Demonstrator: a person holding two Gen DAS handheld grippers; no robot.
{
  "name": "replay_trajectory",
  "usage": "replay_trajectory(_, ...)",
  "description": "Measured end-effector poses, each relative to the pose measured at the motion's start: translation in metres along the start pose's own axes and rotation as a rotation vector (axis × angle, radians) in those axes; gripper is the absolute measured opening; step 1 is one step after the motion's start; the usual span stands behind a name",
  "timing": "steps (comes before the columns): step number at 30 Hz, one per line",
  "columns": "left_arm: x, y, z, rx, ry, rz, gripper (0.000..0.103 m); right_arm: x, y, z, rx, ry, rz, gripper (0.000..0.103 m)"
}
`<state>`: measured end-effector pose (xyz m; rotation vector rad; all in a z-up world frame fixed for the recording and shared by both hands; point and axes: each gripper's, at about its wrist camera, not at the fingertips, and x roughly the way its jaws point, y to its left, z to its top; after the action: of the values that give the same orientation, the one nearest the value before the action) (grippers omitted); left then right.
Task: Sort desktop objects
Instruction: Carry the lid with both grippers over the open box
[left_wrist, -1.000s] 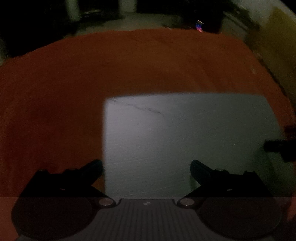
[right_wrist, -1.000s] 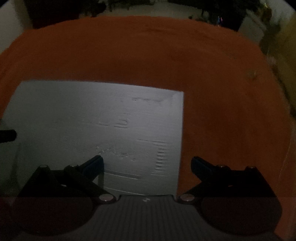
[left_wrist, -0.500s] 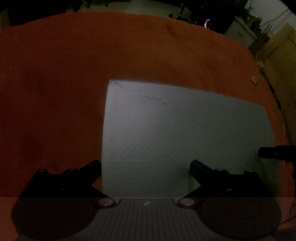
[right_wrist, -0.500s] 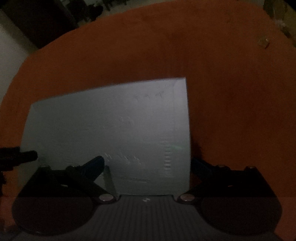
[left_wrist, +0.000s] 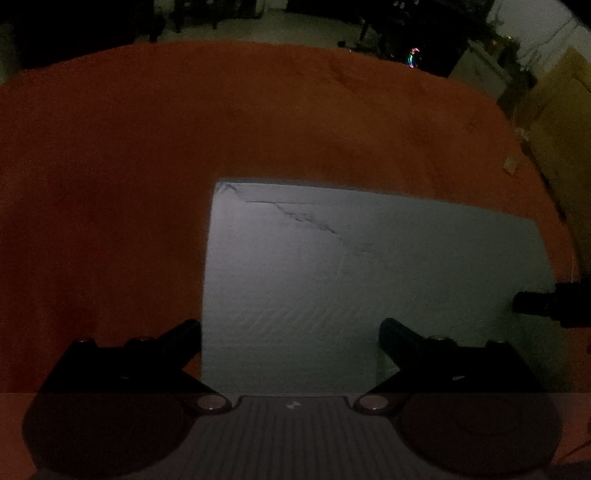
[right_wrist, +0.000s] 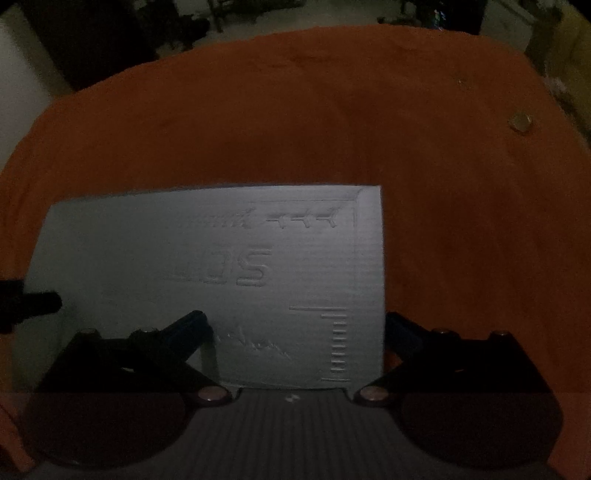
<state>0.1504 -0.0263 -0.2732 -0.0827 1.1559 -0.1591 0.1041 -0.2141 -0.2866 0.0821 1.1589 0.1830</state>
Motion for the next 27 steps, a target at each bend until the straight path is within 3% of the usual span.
replay_trajectory(4, 0.002, -0.010, -0.008, 0.075, -0.008, 0.024, 0.103, 0.007, -0.003, -0.010, -0.010, -0.030, -0.008, 0.103)
replay_trajectory(8, -0.007, -0.020, -0.017, 0.113, -0.018, 0.031, 0.102, 0.007, 0.004, -0.003, 0.010, 0.000, -0.007, 0.103)
replay_trajectory(13, -0.019, -0.033, -0.029, 0.161, -0.031, 0.039, 0.102, -0.021, 0.019, -0.013, 0.099, 0.038, -0.121, 0.102)
replay_trajectory(15, -0.023, -0.038, -0.034, 0.180, -0.036, 0.043, 0.102, -0.029, 0.030, -0.025, 0.074, 0.019, -0.116, 0.103)
replay_trajectory(19, -0.017, -0.042, -0.041, 0.177, -0.026, 0.047, 0.102, -0.022, 0.053, -0.039, -0.072, 0.064, -0.115, 0.102)
replay_trajectory(21, -0.014, -0.044, -0.045, 0.181, -0.047, 0.072, 0.102, -0.016, 0.064, -0.043, -0.120, 0.031, -0.150, 0.100)
replay_trajectory(27, -0.021, -0.042, -0.050, 0.222, -0.062, 0.078, 0.101, -0.012, 0.059, -0.043, -0.127, 0.020, -0.139, 0.100)
